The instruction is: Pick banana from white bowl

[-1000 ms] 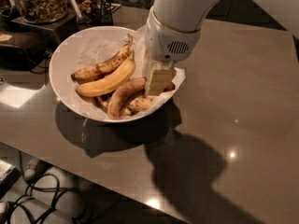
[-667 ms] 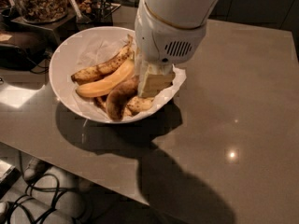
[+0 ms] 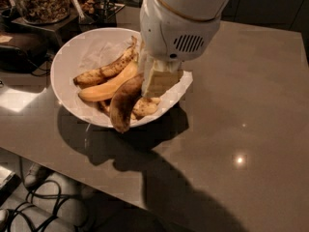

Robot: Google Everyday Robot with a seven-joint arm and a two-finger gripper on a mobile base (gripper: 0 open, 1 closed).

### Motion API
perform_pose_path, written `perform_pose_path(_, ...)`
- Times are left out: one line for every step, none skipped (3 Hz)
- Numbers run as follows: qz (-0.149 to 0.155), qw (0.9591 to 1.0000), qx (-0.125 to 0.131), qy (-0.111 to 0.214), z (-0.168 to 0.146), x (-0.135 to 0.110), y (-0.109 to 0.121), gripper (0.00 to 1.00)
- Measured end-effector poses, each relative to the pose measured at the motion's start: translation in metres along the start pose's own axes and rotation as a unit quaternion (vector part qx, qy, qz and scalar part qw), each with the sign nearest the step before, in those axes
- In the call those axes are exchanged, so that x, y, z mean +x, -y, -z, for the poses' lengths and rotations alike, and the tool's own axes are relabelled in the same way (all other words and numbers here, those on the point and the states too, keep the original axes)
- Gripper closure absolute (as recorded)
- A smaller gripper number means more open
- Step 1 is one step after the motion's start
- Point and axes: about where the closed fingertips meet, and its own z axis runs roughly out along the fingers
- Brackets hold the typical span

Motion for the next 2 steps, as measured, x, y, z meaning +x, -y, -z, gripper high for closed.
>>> perform_pose_path(-0.001, 0.9996, 0.027, 0.009, 0.0303, -0.0075, -0.0136, 1.00)
perform_pose_path(0.000, 0.9995, 0.030, 0.009, 0.0329, -0.0093, -0.0142, 1.00)
